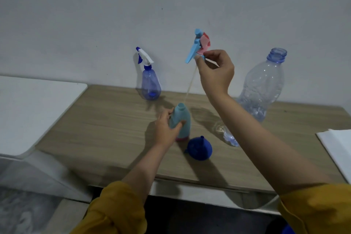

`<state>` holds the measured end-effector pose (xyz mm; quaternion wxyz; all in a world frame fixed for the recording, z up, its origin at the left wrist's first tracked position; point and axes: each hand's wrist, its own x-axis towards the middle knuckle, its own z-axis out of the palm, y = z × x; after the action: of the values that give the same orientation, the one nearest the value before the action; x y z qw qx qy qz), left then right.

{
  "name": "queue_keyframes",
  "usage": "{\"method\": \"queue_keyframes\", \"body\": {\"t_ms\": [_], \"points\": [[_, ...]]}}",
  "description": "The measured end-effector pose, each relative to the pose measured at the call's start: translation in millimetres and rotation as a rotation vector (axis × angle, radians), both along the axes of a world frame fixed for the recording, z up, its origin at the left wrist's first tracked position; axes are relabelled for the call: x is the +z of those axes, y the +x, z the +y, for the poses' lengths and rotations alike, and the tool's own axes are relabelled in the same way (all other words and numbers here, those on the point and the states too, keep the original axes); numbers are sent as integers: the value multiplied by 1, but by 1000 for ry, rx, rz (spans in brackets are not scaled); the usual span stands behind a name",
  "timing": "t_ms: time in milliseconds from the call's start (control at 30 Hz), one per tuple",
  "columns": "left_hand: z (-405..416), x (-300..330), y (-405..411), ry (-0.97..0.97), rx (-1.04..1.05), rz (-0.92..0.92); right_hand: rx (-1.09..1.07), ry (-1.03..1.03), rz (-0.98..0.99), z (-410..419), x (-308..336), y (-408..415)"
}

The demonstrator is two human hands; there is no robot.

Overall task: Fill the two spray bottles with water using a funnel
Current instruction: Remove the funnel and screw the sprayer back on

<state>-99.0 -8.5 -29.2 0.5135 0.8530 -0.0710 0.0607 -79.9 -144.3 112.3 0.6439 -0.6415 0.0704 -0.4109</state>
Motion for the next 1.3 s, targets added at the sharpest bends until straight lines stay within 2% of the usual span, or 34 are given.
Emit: {"method": "queue_keyframes", "body": {"t_ms": [300, 500, 700, 900, 1133, 1300], "points": [[3, -11, 14, -26, -47, -14, 0, -119, 6, 27, -40, 2], [1, -20, 18, -82, -36, -38, -2, -171, 123, 31, -87, -12], [-1, -28, 22, -123, -10, -45, 5, -126, 270, 35, -115, -24], [-2, -31, 21, -213, -27, -34, -41, -108, 317, 38, -120, -25], [-5, -32, 18, -339, -34, 41, -54, -302, 307, 39, -119, -24], [-7, -29, 15, -379, -26, 39, -49, -317, 314, 40, -120, -24]]}}
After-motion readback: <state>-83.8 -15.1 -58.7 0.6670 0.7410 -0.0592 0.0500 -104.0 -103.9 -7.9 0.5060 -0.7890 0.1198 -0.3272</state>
